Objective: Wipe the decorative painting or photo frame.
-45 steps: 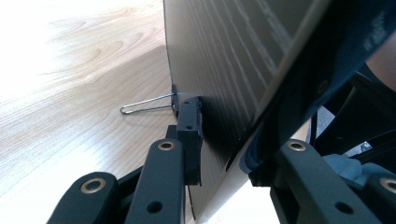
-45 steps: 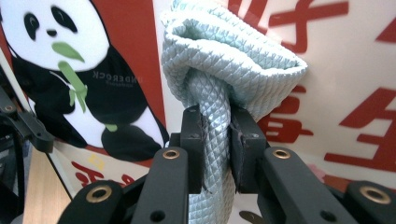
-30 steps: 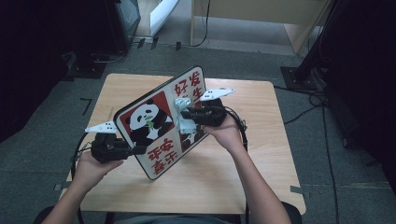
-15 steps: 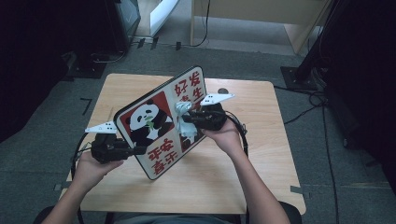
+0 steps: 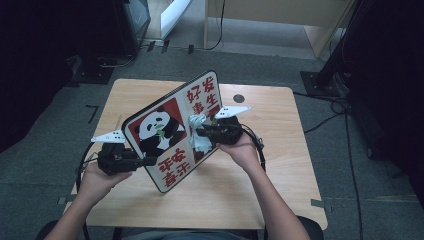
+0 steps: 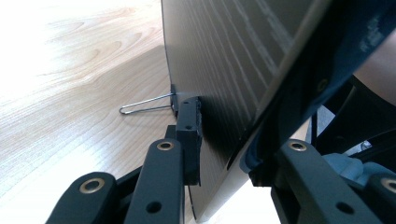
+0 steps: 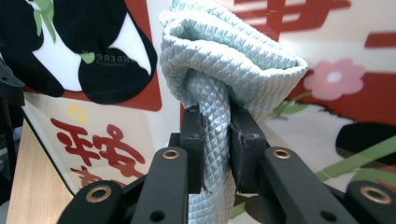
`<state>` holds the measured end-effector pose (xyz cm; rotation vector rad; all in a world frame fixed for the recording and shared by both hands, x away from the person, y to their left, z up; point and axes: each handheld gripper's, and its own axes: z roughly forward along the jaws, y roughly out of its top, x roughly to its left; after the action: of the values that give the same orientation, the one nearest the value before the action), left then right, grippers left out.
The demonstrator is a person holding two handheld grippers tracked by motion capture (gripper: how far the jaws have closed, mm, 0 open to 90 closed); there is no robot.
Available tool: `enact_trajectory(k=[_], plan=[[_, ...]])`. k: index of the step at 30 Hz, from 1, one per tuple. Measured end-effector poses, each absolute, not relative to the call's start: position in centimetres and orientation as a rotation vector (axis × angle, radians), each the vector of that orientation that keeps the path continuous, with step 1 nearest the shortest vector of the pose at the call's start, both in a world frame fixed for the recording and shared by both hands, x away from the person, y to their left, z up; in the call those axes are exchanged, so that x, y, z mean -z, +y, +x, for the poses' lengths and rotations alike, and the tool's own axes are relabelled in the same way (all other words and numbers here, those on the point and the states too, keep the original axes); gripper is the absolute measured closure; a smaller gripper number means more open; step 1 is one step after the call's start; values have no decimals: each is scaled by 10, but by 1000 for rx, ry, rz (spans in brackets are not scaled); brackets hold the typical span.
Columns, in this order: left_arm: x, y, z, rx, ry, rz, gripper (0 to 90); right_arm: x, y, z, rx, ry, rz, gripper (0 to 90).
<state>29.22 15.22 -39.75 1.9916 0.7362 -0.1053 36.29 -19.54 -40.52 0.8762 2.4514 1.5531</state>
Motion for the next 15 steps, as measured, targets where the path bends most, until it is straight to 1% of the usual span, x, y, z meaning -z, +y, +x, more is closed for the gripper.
enact_trajectory(k=[15], plan=[[397, 152, 292, 106, 737, 1995, 721, 424, -200, 360, -1532, 2483, 907, 779]])
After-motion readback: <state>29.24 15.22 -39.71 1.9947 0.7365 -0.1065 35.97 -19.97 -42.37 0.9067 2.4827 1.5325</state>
